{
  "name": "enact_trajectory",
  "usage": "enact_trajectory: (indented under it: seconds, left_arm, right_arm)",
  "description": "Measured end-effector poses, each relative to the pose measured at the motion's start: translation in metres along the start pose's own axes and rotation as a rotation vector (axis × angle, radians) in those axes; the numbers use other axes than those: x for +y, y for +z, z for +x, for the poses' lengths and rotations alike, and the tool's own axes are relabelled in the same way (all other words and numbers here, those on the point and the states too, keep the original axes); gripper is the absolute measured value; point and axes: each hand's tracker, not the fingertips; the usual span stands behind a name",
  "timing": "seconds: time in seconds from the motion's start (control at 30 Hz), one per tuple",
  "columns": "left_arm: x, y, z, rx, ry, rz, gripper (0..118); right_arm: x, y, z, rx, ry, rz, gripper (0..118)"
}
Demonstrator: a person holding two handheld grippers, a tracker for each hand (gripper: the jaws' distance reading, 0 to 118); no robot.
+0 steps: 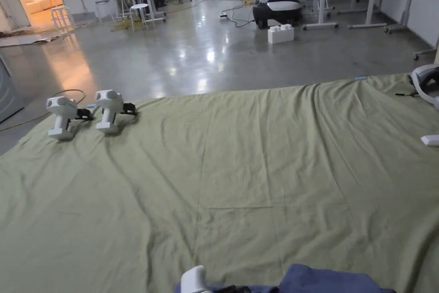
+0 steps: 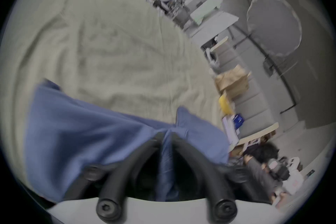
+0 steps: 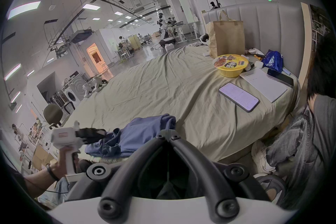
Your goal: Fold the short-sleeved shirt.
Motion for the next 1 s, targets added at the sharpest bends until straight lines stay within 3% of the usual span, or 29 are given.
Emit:
enact_trajectory:
  seconds: [0.07,0.1,0.27,0.4,0.47,0.53,0.6,0.67,0.73,0.83,1.0]
  left_arm:
    - [0.010,0.039,-0.021,0.011,0.053,0.088,94]
    - [0.011,0.055,-0.032,0.026,0.071,0.122,117]
    - [0.014,0.092,-0.113,0.049,0.407,0.172,117]
    - [-0.006,0.067,-0.127,-0.068,0.516,0.142,111]
    - [-0.011,0.052,-0.115,-0.069,0.484,0.153,88]
    - [-0.008,0.036,-0.101,-0.033,0.455,0.128,18]
    - [-0.010,0.028,-0.103,-0.013,0.487,0.119,18]
    - [-0.007,0.036,-0.112,-0.083,0.567,0.147,17]
    - [-0.001,0.056,-0.107,-0.058,0.528,0.181,18]
    - [0.016,0.102,-0.103,-0.004,0.409,0.243,18]
    - [0.045,0.165,-0.050,0.196,0.078,0.316,18]
  right_arm:
    - [0.000,-0.005,-0.001,0.023,0.007,-0.007,2]
    - [0.000,-0.008,-0.002,0.033,0.010,-0.015,2]
    - [-0.004,-0.017,-0.009,0.058,0.028,-0.045,2]
    - [-0.007,-0.018,-0.010,0.059,0.020,-0.059,2]
    - [-0.007,-0.015,-0.009,0.051,0.023,-0.060,2]
    - [-0.005,-0.011,-0.009,0.043,0.031,-0.055,2]
    - [-0.001,-0.006,-0.009,0.035,0.035,-0.050,2]
    - [0.001,-0.002,-0.009,0.021,0.037,-0.041,2]
    - [0.002,-0.001,-0.006,0.018,0.027,-0.032,2]
    - [0.003,-0.004,-0.005,0.024,0.018,-0.027,2]
    - [0.000,-0.015,-0.007,0.051,0.032,-0.039,2]
